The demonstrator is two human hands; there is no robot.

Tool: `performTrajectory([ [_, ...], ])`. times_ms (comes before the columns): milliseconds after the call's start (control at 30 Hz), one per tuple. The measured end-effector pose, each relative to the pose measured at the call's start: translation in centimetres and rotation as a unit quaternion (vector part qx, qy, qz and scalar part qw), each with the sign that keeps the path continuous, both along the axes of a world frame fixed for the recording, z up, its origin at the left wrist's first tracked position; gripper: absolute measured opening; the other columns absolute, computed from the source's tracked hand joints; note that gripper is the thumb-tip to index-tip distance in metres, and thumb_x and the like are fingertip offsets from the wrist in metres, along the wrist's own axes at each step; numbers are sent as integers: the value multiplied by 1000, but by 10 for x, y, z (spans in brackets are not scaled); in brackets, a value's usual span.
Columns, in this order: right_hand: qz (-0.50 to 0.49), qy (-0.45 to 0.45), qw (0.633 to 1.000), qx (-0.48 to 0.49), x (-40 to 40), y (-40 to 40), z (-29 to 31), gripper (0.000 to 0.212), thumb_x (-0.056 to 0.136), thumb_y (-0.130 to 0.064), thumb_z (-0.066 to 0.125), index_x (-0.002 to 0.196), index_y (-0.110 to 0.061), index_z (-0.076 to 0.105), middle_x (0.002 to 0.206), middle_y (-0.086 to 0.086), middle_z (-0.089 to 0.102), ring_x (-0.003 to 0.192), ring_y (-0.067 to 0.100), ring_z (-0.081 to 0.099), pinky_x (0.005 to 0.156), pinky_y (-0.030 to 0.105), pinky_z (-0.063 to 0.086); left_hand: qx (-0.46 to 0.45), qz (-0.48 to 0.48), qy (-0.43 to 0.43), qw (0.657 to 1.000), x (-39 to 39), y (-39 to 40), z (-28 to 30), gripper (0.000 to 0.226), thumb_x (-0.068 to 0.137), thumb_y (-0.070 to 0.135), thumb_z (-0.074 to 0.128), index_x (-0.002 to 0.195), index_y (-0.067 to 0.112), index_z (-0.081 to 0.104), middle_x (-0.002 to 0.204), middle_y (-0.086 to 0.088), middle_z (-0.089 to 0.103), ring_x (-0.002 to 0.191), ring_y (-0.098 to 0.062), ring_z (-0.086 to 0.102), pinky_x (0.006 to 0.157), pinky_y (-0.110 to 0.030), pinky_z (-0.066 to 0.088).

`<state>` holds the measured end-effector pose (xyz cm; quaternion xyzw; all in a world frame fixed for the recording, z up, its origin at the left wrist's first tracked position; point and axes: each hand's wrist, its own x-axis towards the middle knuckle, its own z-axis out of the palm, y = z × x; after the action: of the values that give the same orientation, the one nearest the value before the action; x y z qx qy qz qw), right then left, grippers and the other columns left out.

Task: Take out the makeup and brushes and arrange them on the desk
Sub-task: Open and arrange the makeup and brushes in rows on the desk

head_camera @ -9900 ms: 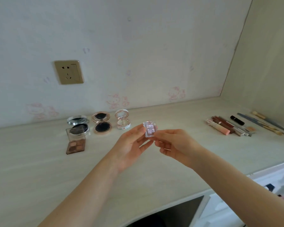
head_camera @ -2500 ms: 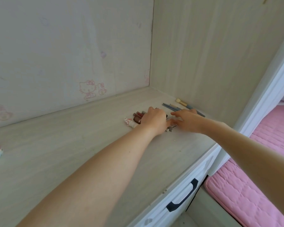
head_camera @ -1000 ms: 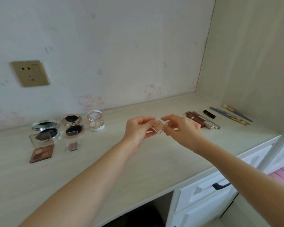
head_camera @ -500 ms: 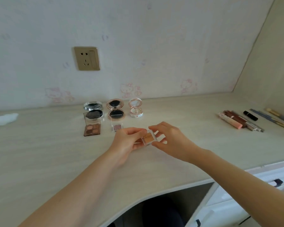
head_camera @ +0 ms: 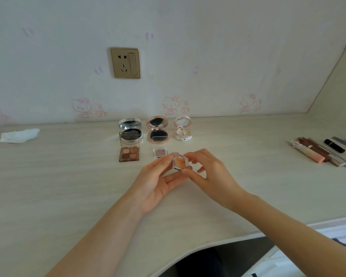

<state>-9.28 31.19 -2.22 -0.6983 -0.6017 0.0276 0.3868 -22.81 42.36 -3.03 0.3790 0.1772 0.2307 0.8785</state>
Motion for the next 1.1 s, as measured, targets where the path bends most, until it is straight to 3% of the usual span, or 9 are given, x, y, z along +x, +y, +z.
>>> performTrajectory([
  [133, 4, -72, 997, 7, -2, -2, 5, 48, 89, -31, 63, 134, -17, 51, 123, -5, 51, 114, 14, 49, 96, 28, 44, 7, -7, -2, 1000, -1, 3, 0, 32, 81, 23, 70, 105, 3, 71, 111, -19, 68, 107, -39, 64, 79, -36, 56],
  [233, 36, -143, 989, 20, -8, -3, 10, 50, 86, -26, 67, 133, -15, 51, 124, -2, 53, 113, 18, 49, 95, 26, 43, 23, -8, 10, 1000, -3, 4, -2, 31, 81, 23, 67, 104, 3, 72, 106, -20, 69, 103, -37, 66, 76, -34, 57],
  [367, 34, -105, 993, 34, -10, 0, 15, 42, 85, -23, 70, 124, -15, 59, 115, -3, 58, 106, 14, 56, 91, 28, 47, 21, -14, 5, 1000, -3, 3, 0, 35, 76, 21, 70, 105, 1, 71, 105, -22, 69, 101, -37, 66, 78, -37, 57],
  [567, 66, -58, 996, 7, 1, 4, 23, 38, 82, -24, 75, 118, -19, 64, 105, -9, 61, 93, 0, 55, 84, 16, 44, 10, -25, 12, 1000, -4, 5, 1, 46, 73, 18, 73, 114, -2, 66, 113, -24, 66, 106, -40, 63, 82, -40, 56],
  [767, 89, -42, 995, -6, 6, 2, 27, 36, 84, -21, 73, 119, -20, 65, 106, -7, 65, 97, 9, 60, 84, 28, 49, 10, -29, 13, 999, -4, 4, 2, 39, 76, 16, 70, 112, 0, 68, 115, -21, 66, 99, -34, 67, 80, -38, 56],
  [933, 71, -33, 997, 9, 7, 0, 32, 23, 91, -19, 63, 113, -20, 70, 107, -10, 71, 97, 4, 64, 87, 24, 50, 3, -11, 8, 1000, -4, 5, 1, 33, 78, 15, 67, 106, -4, 69, 112, -25, 66, 100, -39, 67, 76, -38, 58],
  [1100, 34, -54, 998, 16, 13, 8, 31, 20, 96, -18, 55, 107, -13, 72, 96, -5, 74, 88, 10, 69, 80, 28, 51, 95, 43, 41, 994, -2, 0, -1, 29, 86, 16, 62, 109, 0, 67, 104, -22, 70, 97, -39, 68, 77, -38, 58],
])
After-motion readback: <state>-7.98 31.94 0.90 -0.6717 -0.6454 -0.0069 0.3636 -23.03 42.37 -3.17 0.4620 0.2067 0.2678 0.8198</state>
